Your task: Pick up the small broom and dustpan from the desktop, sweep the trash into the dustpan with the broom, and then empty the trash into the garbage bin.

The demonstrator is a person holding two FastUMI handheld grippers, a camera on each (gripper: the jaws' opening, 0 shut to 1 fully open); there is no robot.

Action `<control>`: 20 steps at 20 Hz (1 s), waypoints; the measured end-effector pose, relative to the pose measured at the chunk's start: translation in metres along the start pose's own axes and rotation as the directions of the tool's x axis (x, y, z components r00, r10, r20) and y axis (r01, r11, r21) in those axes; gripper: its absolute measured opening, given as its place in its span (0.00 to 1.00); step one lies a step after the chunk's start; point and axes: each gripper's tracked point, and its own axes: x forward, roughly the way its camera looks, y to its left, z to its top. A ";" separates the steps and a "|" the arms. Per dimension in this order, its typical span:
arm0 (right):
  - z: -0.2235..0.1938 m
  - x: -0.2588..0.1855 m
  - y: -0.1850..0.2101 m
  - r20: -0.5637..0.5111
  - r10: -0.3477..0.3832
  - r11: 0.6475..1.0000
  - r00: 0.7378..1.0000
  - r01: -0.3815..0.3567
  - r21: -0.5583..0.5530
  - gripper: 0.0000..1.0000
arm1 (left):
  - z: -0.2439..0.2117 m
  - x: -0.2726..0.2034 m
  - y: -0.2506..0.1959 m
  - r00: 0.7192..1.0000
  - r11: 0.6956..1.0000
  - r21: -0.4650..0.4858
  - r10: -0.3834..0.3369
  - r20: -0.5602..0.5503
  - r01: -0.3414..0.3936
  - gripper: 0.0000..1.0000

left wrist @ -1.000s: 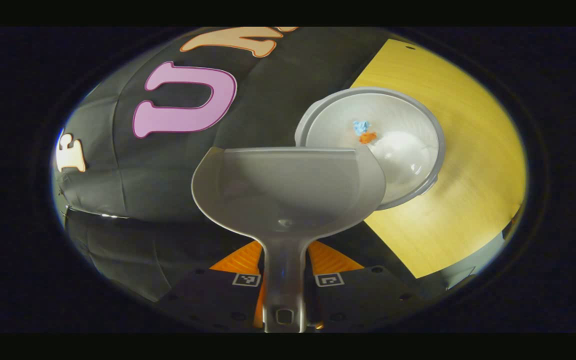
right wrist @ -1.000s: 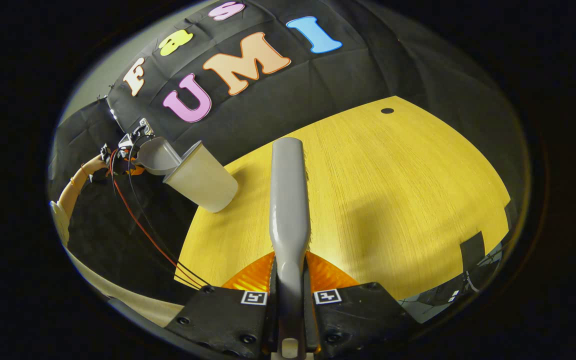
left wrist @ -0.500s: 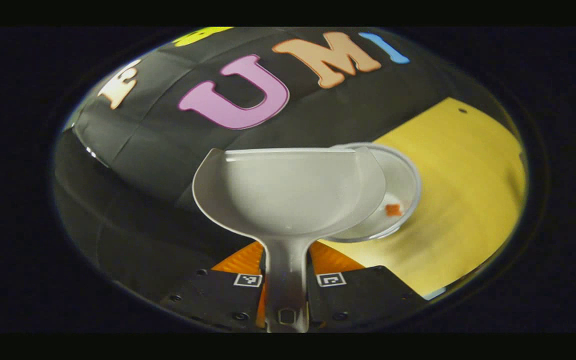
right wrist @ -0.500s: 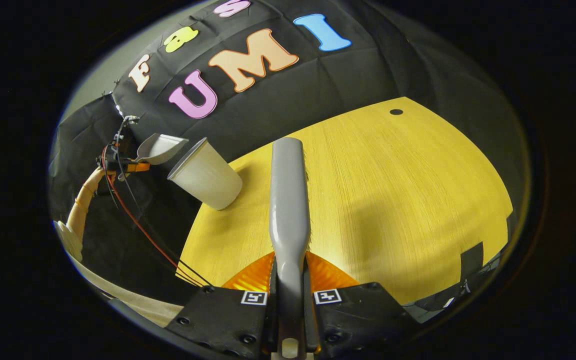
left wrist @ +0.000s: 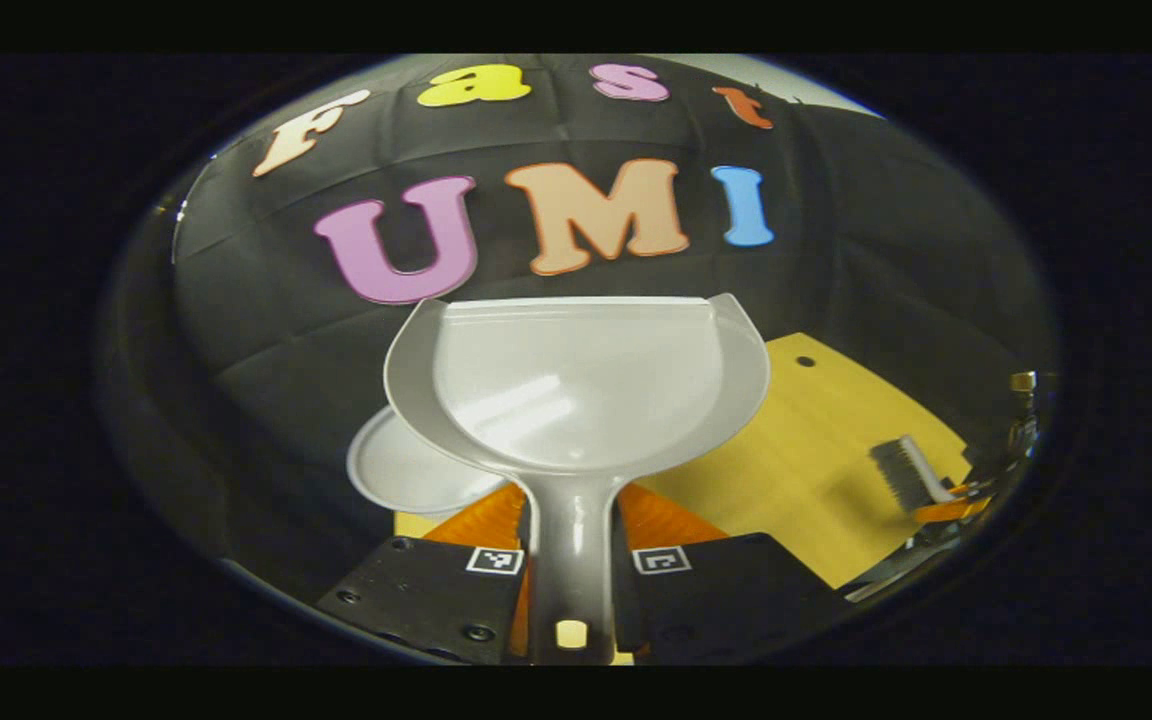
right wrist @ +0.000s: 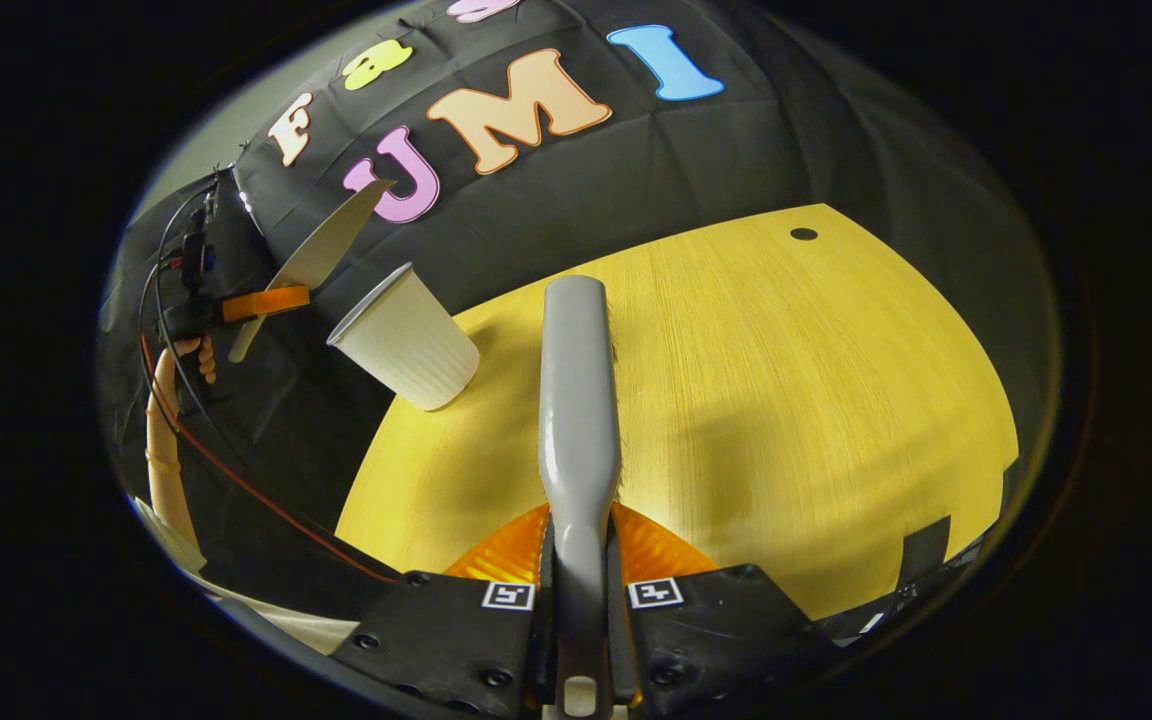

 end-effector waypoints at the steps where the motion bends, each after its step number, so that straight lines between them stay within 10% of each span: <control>1: 0.001 0.002 -0.004 0.002 -0.002 1.000 1.000 0.002 0.000 0.22 | -0.006 0.004 -0.023 1.000 1.000 -0.006 -0.028 -0.003 0.028 0.27; 6: -0.003 -0.003 -0.022 -0.006 -0.020 1.000 1.000 0.020 -0.004 0.18 | -0.066 0.022 -0.092 0.991 0.993 -0.062 -0.110 -0.073 0.105 0.26; 20: -0.035 0.097 -0.044 -0.164 -0.183 0.982 0.969 0.171 -0.082 0.19 | -0.265 0.049 -0.148 0.925 0.962 -0.259 -0.024 -0.379 -0.082 0.27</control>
